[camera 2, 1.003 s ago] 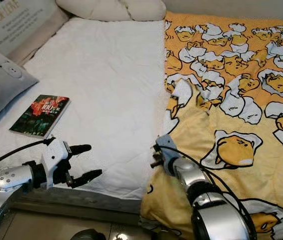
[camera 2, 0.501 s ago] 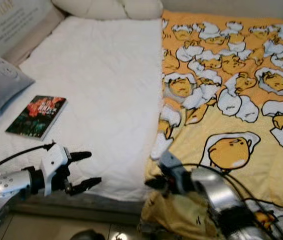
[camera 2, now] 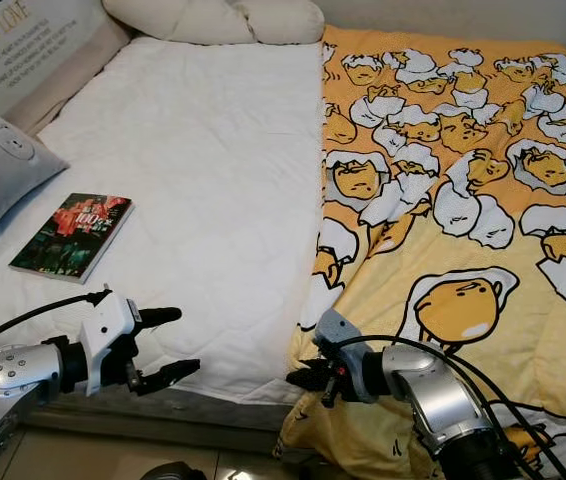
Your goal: Clean up the room
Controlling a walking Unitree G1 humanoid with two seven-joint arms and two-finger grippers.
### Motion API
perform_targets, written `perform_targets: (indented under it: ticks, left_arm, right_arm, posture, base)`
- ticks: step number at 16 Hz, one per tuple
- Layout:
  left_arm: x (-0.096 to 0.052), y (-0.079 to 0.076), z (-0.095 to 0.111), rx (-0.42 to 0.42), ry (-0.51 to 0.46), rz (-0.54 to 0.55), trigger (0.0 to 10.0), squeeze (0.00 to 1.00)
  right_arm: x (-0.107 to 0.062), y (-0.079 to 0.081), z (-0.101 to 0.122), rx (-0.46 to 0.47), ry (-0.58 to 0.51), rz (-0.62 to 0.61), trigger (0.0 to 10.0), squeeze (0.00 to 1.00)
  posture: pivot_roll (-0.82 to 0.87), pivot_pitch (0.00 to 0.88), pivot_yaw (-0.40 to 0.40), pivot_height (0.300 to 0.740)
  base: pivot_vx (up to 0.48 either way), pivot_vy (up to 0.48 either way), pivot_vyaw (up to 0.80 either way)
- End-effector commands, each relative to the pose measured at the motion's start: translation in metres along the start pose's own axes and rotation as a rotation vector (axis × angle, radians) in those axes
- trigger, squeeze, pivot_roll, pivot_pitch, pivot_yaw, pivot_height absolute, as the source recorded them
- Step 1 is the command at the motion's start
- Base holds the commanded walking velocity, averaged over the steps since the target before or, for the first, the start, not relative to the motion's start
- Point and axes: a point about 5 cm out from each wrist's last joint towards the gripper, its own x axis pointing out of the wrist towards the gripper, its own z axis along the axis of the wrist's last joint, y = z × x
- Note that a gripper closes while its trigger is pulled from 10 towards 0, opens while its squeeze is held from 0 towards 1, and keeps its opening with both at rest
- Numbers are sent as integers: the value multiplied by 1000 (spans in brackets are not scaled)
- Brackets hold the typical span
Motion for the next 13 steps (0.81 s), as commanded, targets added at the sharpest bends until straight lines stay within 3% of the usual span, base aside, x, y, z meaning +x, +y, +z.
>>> perform_targets:
  ticks: [1,3,6,7,8,9,10,11,13]
  left_arm:
    - [1,1,-1,22,12,2,10000,0]
    - [3,3,-4,11,14,38,10000,0]
    - [6,9,-2,-65,-83,201,10000,0]
    - [6,15,1,-87,-130,299,10000,0]
    - [6,17,2,-96,-141,336,10000,0]
    - [6,22,6,-109,-169,405,10000,0]
    - [9,25,15,-127,-215,490,10000,0]
    - [12,25,16,-143,-228,522,10000,0]
    - [17,22,14,-164,-227,572,10000,0]
  right_arm:
    - [8,10,8,-9,-51,51,10000,1000]
    - [-1,12,12,5,-90,35,10000,1000]
    - [-18,17,21,27,-194,-56,10000,1000]
    - [-23,14,28,22,-267,-173,10000,0]
    - [-25,12,30,30,-295,-219,10000,0]
    - [-28,6,35,29,-357,-357,10000,0]
    - [-32,-9,40,82,-448,-621,10000,0]
    - [-35,-15,42,128,-497,-746,10000,0]
    - [-41,-18,41,156,-534,-913,10000,0]
  posture:
    - [40,0,25,740]
    - [40,0,21,740]
    - [28,0,14,740]
    - [25,0,14,740]
    - [24,0,16,740]
    - [14,0,25,740]
    - [4,0,31,740]
    - [-4,0,37,740]
    - [-11,0,40,740]
  base:
    - [0,0,0]
    - [0,0,0]
    - [0,0,0]
    - [0,0,0]
    - [0,0,0]
    - [0,-240,0]
    - [0,-431,0]
    - [0,-480,0]
    - [0,-480,0]
